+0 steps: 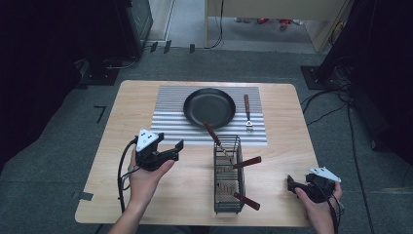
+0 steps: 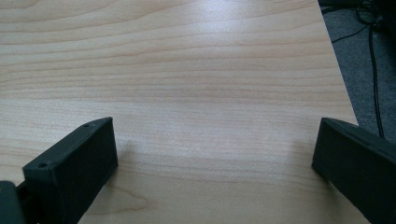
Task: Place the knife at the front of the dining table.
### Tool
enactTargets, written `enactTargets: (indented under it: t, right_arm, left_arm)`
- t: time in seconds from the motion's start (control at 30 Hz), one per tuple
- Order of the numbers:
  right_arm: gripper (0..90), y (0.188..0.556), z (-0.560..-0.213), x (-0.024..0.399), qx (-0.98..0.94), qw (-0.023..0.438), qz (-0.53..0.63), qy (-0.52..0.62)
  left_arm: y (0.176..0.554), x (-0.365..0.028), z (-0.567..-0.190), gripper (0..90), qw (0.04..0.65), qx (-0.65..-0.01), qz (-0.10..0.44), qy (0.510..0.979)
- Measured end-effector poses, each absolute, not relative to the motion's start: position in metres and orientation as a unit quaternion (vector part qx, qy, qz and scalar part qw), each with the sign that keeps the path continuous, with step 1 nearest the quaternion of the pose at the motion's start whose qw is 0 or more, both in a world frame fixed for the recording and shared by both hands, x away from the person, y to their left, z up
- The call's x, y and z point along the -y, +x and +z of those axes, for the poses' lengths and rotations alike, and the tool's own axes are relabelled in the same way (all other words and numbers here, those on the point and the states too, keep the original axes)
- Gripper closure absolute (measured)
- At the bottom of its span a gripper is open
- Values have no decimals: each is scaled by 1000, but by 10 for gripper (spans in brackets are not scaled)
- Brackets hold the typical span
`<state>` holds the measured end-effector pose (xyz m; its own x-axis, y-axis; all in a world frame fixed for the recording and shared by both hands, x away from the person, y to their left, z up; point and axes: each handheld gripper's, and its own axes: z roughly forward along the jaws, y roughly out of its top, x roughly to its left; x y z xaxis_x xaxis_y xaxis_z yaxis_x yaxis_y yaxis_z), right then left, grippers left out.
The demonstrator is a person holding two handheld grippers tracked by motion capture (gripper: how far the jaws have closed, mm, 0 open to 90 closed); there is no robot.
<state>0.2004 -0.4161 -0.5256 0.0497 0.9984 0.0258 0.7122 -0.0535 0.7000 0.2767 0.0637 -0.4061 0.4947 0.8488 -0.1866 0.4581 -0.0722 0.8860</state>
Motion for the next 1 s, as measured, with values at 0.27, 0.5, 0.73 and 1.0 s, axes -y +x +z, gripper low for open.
enactTargets:
  t: [0.27,0.5,0.73,1.0]
  right_arm:
    - [0,200,-526,416,-637,265,270,672]
    - [0,200,-526,416,-637,265,270,671]
    - [0,200,-526,416,-637,265,270,671]
    - [0,200,-526,416,-637,265,270,671]
  left_arm:
    - [292,-38,-404,387,544,-437,160,698]
    - [296,-23,-399,530,565,-410,125,705]
    - [300,-5,-398,576,562,-405,112,713]
    - [308,15,-398,595,551,-415,98,717]
